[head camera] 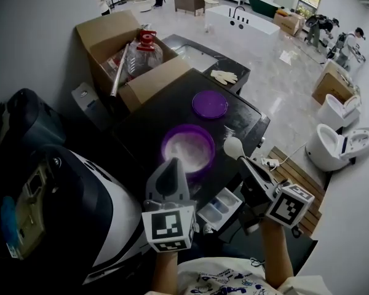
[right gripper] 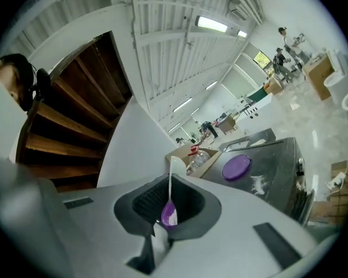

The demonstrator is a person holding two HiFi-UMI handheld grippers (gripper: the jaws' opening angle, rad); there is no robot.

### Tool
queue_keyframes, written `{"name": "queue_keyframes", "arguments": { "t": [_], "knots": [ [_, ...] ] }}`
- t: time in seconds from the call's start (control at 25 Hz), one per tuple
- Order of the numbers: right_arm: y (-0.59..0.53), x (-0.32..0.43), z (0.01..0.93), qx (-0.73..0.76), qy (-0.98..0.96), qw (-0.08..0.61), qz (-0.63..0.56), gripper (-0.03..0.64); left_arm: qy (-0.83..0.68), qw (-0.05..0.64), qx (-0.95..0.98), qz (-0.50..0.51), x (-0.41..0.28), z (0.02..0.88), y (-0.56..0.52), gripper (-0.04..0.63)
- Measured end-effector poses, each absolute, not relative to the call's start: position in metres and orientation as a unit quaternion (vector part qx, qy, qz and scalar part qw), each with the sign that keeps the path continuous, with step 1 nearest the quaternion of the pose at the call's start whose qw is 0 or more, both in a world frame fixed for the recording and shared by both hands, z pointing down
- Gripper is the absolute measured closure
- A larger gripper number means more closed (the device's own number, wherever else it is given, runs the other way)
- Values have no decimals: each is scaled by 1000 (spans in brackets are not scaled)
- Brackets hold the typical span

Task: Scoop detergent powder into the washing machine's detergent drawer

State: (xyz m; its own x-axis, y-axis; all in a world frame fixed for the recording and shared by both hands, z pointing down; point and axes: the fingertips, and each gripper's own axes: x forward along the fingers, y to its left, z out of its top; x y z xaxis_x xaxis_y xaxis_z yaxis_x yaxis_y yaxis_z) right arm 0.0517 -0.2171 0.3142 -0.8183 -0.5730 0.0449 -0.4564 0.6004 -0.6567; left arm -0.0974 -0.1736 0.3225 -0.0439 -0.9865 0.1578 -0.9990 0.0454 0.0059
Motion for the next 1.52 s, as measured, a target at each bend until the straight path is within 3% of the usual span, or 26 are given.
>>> {"name": "queue_keyframes", "arguments": {
  "t": [0.36,0.92,1.52],
  "knots": [
    [-229,31,292,-308,909,73,-270,594,-734,37,676,45,-106,301,-173,594],
    [-232,4,289,-360,927,-19,-100,594,-747,21,663,44,-119,290,-171,594],
    [-228,-7,287,-371,927,-47,-38,594,-745,12,665,50,-119,286,-170,594]
  ]
}}
